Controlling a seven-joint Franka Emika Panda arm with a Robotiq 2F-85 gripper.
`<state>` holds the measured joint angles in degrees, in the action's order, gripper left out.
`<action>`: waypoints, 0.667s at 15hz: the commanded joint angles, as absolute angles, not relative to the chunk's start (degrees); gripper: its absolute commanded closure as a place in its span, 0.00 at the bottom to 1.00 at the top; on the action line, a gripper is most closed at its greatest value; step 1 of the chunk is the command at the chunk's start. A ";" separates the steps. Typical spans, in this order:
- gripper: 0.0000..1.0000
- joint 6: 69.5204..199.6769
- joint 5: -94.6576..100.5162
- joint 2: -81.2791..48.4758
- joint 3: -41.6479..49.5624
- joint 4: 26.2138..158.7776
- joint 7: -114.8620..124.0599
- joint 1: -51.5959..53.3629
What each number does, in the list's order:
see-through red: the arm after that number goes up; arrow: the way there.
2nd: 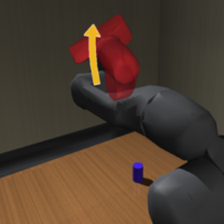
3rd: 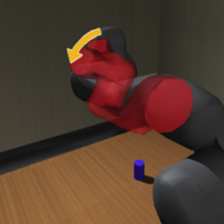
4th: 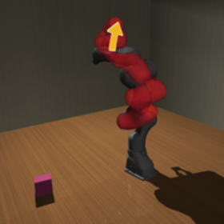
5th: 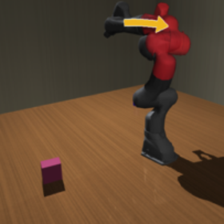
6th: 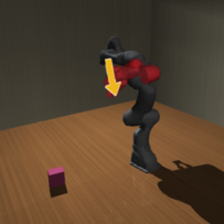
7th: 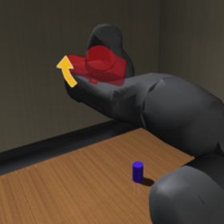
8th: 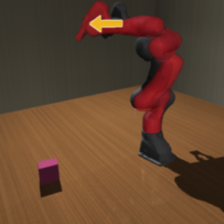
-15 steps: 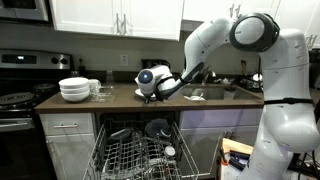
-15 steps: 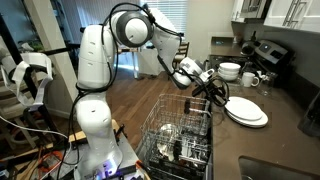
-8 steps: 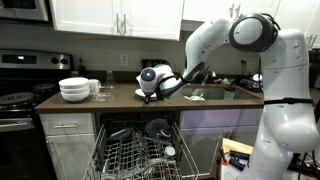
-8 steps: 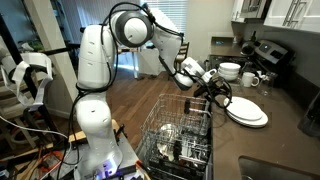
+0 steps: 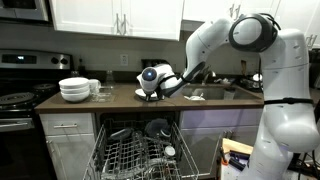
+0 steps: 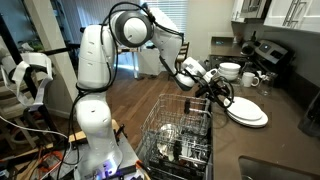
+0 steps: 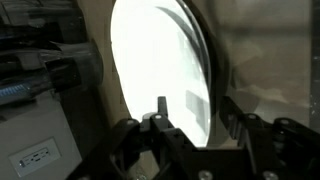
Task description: Put the plate in the dishwasher
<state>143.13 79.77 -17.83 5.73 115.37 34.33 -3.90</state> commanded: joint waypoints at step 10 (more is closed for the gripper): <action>0.99 141.45 78.83 -14.91 5.17 116.64 32.97 -3.82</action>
